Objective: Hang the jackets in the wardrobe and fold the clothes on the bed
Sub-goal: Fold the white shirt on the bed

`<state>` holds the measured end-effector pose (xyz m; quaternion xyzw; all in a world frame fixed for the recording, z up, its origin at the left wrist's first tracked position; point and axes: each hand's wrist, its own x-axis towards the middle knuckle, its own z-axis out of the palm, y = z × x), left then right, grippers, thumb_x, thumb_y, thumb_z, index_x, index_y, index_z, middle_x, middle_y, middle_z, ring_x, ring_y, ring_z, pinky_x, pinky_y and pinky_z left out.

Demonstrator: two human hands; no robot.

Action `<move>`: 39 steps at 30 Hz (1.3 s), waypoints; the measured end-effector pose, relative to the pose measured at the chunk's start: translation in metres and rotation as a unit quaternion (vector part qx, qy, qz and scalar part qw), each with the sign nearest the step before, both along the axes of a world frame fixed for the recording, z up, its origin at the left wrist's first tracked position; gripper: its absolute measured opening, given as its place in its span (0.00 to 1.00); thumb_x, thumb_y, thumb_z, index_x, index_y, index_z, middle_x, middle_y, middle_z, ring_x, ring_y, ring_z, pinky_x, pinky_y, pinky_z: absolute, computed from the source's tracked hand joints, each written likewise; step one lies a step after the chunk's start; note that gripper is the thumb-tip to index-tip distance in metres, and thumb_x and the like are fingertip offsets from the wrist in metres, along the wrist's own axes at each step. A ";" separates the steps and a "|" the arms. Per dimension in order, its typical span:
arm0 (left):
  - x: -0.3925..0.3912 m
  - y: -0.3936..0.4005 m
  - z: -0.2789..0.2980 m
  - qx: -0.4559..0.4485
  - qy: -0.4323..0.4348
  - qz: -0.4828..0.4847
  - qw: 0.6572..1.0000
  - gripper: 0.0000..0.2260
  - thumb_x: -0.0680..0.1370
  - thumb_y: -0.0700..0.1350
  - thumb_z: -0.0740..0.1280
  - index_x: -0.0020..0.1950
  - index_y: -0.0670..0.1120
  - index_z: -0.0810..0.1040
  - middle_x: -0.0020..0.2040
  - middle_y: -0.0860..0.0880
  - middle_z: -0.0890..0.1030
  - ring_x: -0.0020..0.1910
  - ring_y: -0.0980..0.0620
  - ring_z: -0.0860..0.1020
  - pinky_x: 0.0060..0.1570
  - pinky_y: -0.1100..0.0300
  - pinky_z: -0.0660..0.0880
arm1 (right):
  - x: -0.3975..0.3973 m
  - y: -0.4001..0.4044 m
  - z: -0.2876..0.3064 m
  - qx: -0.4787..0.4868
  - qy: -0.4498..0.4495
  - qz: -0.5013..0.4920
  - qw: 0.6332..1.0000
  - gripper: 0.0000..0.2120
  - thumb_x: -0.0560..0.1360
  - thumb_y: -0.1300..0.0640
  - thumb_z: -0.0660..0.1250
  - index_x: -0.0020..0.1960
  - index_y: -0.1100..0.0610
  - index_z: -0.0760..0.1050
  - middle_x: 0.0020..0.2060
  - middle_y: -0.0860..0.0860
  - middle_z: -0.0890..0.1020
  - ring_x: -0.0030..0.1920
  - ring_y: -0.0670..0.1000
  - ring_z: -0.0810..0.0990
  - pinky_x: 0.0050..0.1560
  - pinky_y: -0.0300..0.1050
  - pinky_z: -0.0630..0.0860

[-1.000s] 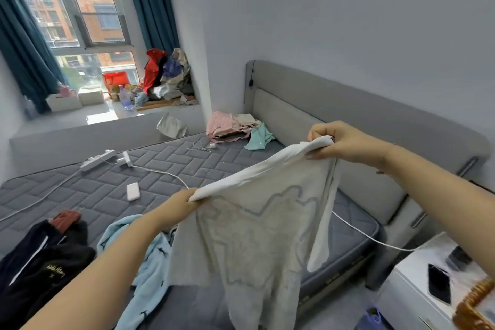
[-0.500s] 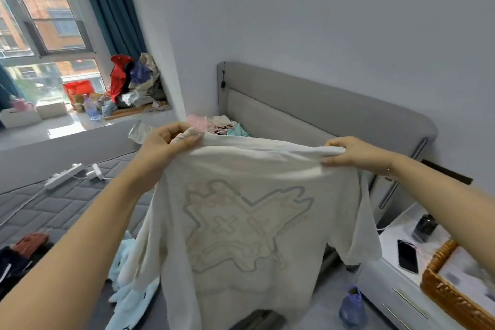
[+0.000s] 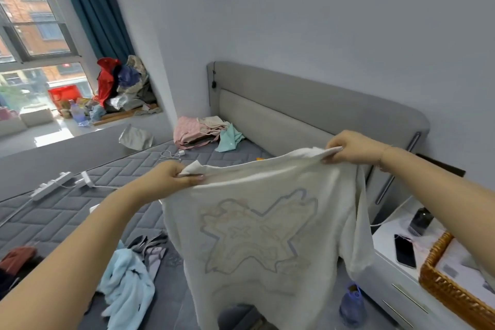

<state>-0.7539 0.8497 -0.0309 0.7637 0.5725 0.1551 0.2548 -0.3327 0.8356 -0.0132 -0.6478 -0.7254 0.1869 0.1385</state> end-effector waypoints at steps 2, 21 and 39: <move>0.005 -0.005 -0.006 -0.117 -0.152 -0.060 0.980 0.22 0.69 0.67 0.69 0.45 0.48 0.82 0.40 0.54 0.85 0.41 0.55 0.82 0.40 0.68 0.77 | 0.017 0.005 -0.005 0.066 0.105 -0.082 0.989 0.07 0.72 0.60 0.74 0.36 0.55 0.79 0.32 0.48 0.78 0.36 0.46 0.73 0.36 0.36 0.67; 0.100 0.149 -0.153 -0.069 -0.437 0.220 0.869 0.11 0.83 0.48 0.59 0.53 0.45 0.79 0.40 0.52 0.82 0.38 0.54 0.76 0.35 0.59 0.72 | -0.042 0.359 -0.049 0.243 0.305 -0.135 0.911 0.07 0.76 0.62 0.65 0.51 0.60 0.80 0.46 0.51 0.81 0.46 0.47 0.76 0.44 0.32 0.71; 0.012 0.128 -0.545 -0.149 -0.375 0.775 0.487 0.06 0.81 0.44 0.63 0.54 0.43 0.68 0.49 0.48 0.74 0.43 0.50 0.74 0.40 0.58 0.72 | -0.433 0.417 -0.545 -0.362 0.149 0.348 0.852 0.23 0.81 0.64 0.58 0.76 0.56 0.61 0.76 0.54 0.62 0.70 0.53 0.67 0.65 0.40 0.66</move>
